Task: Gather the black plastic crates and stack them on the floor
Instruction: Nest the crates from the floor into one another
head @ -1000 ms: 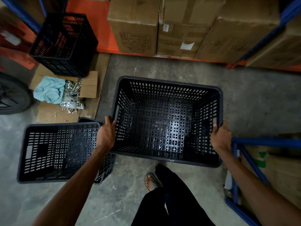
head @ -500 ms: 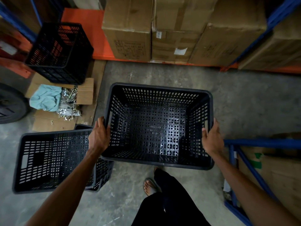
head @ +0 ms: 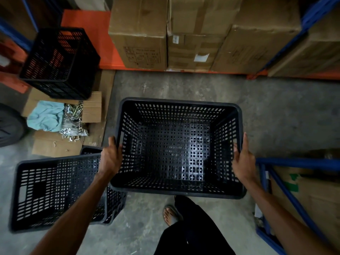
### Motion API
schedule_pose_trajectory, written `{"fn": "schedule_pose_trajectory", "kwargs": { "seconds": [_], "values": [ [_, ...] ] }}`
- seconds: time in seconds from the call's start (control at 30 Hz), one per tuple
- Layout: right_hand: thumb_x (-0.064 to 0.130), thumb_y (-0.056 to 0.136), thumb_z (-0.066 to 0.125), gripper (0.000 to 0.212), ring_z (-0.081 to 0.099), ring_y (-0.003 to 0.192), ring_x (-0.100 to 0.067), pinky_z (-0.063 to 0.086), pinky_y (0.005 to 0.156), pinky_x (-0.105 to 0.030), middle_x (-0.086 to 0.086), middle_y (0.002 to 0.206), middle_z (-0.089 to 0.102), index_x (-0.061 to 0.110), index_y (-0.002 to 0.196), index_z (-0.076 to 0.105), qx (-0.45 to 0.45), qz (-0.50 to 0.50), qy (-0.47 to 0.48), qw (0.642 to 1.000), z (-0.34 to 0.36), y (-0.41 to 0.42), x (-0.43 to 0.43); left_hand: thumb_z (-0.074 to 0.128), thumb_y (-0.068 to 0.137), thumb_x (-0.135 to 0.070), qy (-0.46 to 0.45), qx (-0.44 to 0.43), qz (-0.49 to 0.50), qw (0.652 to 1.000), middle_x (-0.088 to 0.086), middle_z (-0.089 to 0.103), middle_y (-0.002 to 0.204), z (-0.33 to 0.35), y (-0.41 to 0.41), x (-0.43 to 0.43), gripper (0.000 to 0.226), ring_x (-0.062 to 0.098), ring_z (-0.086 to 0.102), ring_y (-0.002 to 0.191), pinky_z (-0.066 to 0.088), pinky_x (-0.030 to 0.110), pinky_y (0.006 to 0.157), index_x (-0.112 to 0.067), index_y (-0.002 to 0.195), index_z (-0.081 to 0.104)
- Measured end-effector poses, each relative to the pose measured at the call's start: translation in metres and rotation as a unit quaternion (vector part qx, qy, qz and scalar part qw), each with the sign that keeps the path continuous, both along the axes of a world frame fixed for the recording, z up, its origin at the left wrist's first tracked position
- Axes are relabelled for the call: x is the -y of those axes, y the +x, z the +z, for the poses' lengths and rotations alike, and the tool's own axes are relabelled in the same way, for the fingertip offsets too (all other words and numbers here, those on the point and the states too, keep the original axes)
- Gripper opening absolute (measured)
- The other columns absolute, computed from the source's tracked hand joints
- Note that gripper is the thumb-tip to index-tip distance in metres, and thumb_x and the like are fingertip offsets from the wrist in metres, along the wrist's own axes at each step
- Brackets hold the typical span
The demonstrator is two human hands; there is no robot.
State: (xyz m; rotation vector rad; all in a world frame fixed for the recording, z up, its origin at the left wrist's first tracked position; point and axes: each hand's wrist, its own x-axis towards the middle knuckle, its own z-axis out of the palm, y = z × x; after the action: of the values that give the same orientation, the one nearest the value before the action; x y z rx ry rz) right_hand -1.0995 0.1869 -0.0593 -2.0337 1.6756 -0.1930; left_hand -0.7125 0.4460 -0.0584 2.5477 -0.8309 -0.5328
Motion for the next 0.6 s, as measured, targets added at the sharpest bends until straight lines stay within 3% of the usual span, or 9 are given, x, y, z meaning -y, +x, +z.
{"fn": "schedule_pose_trajectory", "kwargs": {
  "seconds": [0.1, 0.27, 0.33, 0.4, 0.47, 0.53, 0.6],
  "values": [
    [0.02, 0.099, 0.048, 0.071, 0.048, 0.051, -0.022, 0.04, 0.052, -0.026, -0.021, 0.073, 0.064, 0.026, 0.157, 0.007, 0.001, -0.001, 0.003, 1.0, 0.005, -0.003, -0.005, 0.043, 0.099, -0.032, -0.013, -0.011, -0.005, 1.0, 0.002, 0.063, 0.071, 0.001, -0.002, -0.003, 0.02, 0.015, 0.058, 0.046, 0.041, 0.025, 0.033, -0.018, 0.111, 0.038],
    [0.023, 0.1, 0.047, 0.067, 0.04, 0.043, -0.013, 0.025, 0.04, -0.018, -0.022, 0.069, 0.064, 0.024, 0.156, 0.009, -0.004, -0.01, -0.014, 1.0, 0.011, 0.0, -0.011, 0.043, 0.1, -0.031, -0.008, 0.02, -0.009, 1.0, -0.006, 0.053, 0.06, 0.006, 0.0, -0.002, 0.02, 0.009, 0.049, 0.039, 0.027, 0.013, 0.03, -0.016, 0.111, 0.037],
    [0.023, 0.1, 0.046, 0.068, 0.051, 0.047, -0.024, 0.032, 0.045, -0.022, -0.023, 0.074, 0.066, 0.024, 0.156, 0.009, -0.005, -0.007, -0.018, 1.0, 0.01, 0.003, -0.011, 0.043, 0.1, -0.031, -0.007, 0.015, -0.004, 1.0, -0.002, 0.056, 0.06, 0.005, 0.002, -0.002, 0.019, 0.014, 0.052, 0.04, 0.031, 0.018, 0.029, -0.017, 0.111, 0.037],
    [0.022, 0.1, 0.046, 0.069, 0.063, 0.06, -0.036, 0.041, 0.053, -0.028, -0.026, 0.08, 0.068, 0.026, 0.156, 0.006, -0.016, -0.005, -0.014, 1.0, 0.008, 0.005, -0.01, 0.043, 0.1, -0.031, -0.006, -0.006, 0.004, 1.0, 0.009, 0.063, 0.067, 0.003, 0.003, -0.001, 0.019, 0.026, 0.059, 0.045, 0.044, 0.032, 0.032, -0.016, 0.11, 0.037],
    [0.021, 0.099, 0.046, 0.071, 0.065, 0.066, -0.04, 0.045, 0.056, -0.033, -0.027, 0.083, 0.068, 0.027, 0.156, 0.004, -0.026, -0.006, -0.015, 1.0, 0.005, 0.006, -0.011, 0.042, 0.1, -0.031, -0.004, -0.011, 0.008, 1.0, 0.013, 0.065, 0.07, 0.001, 0.002, -0.002, 0.019, 0.03, 0.061, 0.048, 0.046, 0.035, 0.035, -0.017, 0.111, 0.036],
    [0.022, 0.1, 0.046, 0.071, 0.063, 0.061, -0.037, 0.045, 0.053, -0.032, -0.027, 0.083, 0.068, 0.028, 0.156, 0.004, -0.032, -0.011, -0.013, 0.999, 0.003, 0.003, -0.012, 0.042, 0.1, -0.029, -0.005, 0.0, 0.004, 1.0, 0.014, 0.066, 0.071, 0.0, -0.002, -0.003, 0.018, 0.026, 0.058, 0.046, 0.041, 0.027, 0.036, -0.017, 0.111, 0.034],
    [0.023, 0.1, 0.045, 0.071, 0.05, 0.047, -0.023, 0.036, 0.047, -0.024, -0.025, 0.079, 0.067, 0.031, 0.156, 0.002, -0.036, -0.015, -0.014, 0.999, 0.001, 0.001, -0.011, 0.042, 0.1, -0.03, -0.003, 0.002, 0.001, 1.0, 0.014, 0.066, 0.072, 0.0, -0.005, -0.002, 0.019, 0.024, 0.056, 0.046, 0.04, 0.025, 0.037, -0.017, 0.111, 0.033]
  ]
}}
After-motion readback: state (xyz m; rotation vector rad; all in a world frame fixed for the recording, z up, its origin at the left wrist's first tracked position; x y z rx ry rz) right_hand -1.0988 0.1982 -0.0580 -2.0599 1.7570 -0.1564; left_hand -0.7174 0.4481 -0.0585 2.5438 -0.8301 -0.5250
